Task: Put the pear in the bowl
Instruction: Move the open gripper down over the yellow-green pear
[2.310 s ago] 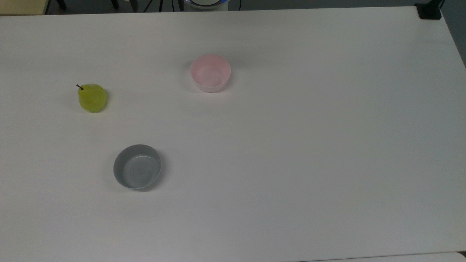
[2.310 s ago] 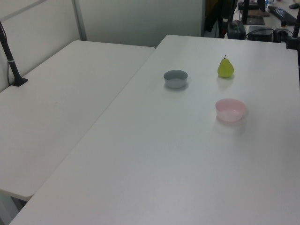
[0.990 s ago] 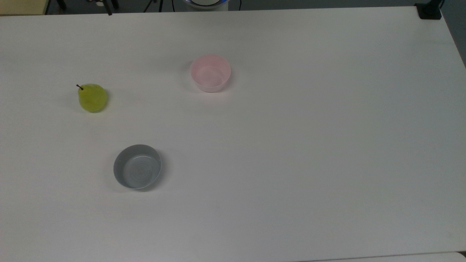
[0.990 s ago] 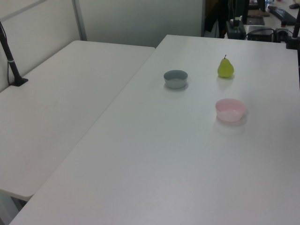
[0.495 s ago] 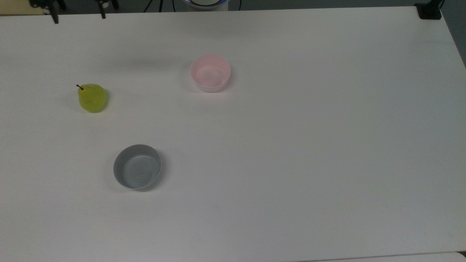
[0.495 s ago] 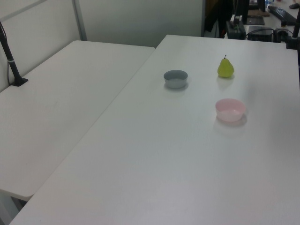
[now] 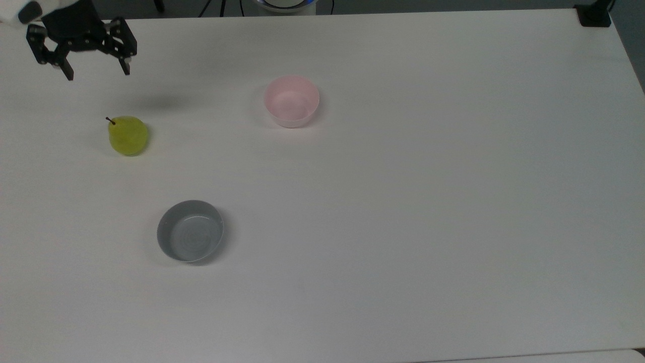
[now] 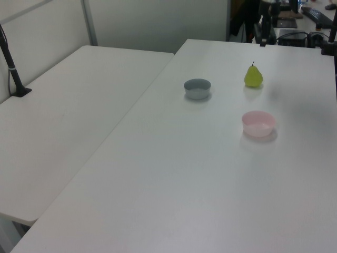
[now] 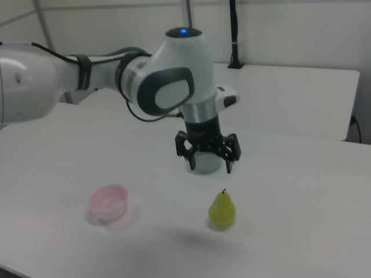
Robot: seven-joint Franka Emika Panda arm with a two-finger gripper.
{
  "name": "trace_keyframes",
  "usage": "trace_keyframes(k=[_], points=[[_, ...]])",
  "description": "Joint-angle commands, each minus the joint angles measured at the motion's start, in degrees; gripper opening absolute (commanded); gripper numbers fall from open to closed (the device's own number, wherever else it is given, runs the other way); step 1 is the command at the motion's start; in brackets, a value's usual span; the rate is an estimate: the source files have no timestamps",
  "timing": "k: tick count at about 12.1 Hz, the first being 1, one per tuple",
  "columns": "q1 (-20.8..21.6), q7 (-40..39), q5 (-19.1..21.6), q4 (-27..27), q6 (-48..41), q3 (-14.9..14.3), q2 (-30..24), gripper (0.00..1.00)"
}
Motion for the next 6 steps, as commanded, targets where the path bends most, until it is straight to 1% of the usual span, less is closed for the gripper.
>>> trace_keyframes(k=[1, 6], points=[[-0.01, 1.79, 1.83, -2.50, 5.39, -0.59, 3.53, 1.00], [0.34, 1.97, 2.01, -3.20, 11.09, -0.50, 10.31, 1.00]])
